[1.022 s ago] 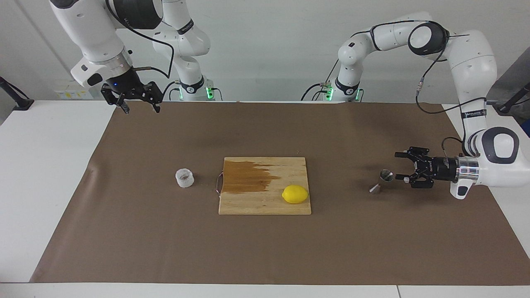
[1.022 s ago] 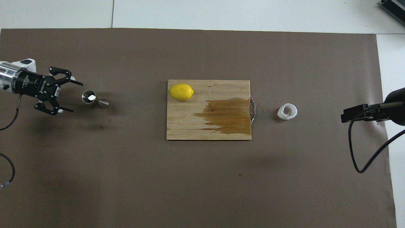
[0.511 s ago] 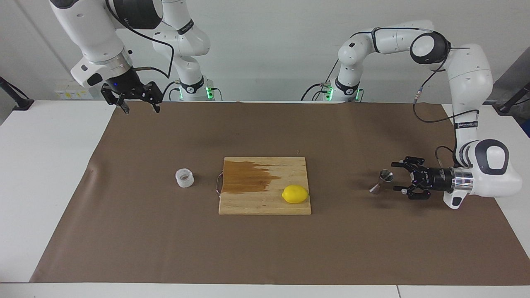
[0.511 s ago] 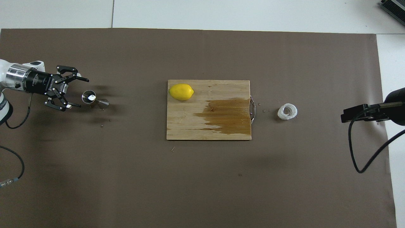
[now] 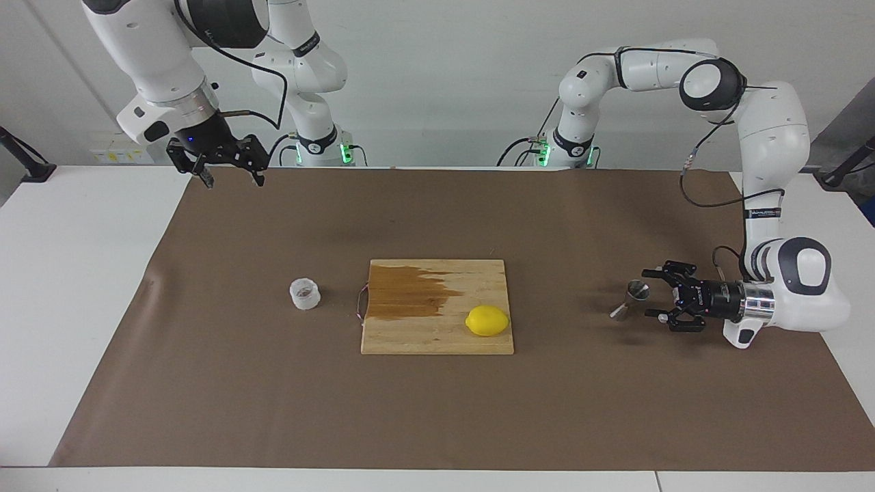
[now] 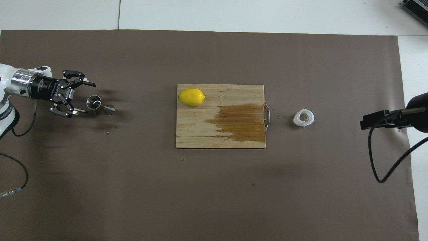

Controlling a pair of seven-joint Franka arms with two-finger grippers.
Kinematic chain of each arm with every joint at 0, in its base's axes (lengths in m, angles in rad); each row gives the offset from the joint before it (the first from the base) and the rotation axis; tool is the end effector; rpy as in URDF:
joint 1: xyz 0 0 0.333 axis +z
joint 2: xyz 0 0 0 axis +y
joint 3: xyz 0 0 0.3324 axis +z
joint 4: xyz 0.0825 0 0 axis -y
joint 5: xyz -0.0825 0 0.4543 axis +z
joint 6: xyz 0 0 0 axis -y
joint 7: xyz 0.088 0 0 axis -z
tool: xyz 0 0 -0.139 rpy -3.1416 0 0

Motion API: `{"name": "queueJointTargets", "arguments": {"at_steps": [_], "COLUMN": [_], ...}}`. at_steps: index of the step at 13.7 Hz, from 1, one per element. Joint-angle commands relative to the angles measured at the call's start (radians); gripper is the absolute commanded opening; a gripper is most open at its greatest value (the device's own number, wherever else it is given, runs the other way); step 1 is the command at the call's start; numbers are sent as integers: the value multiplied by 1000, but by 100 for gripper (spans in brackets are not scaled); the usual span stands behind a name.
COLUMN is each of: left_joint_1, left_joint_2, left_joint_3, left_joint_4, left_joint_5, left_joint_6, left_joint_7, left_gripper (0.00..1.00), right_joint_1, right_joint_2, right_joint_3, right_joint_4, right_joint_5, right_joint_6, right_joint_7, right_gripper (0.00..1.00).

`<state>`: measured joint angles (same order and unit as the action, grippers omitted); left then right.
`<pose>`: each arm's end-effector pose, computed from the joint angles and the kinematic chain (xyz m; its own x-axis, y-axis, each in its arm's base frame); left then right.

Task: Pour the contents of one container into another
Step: 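Position the left gripper fingers around the silver cup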

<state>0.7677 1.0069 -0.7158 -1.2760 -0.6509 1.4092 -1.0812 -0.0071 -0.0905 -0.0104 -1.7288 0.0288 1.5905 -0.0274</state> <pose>0.7367 0.0769 0.2465 0.0178 0.1427 -0.9896 0.9634 -0.2673 -0.0212 0.5922 -0.0066 0.5802 0.9989 0.0094 -0.0470 0.0080 -0.9995 -0.0310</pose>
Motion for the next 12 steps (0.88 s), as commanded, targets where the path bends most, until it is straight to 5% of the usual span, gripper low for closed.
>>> {"name": "queueJointTargets", "arguments": {"at_steps": [1, 12], "left_joint_1": [12, 16], "left_joint_2": [33, 38], "left_joint_3": [-21, -17], "left_joint_4": [14, -13], "left_joint_5": [11, 53], "left_joint_6": [-6, -87], "left_joint_7": [-25, 17], "left_gripper": [100, 100], "right_joint_1": [-11, -11], "right_joint_2": [-9, -9], "right_joint_3": [4, 4], "right_joint_4": [-9, -9], "right_joint_5": [23, 22], "right_joint_6": [-7, -7], "right_joint_7": [4, 4], "right_gripper": [100, 100]}}
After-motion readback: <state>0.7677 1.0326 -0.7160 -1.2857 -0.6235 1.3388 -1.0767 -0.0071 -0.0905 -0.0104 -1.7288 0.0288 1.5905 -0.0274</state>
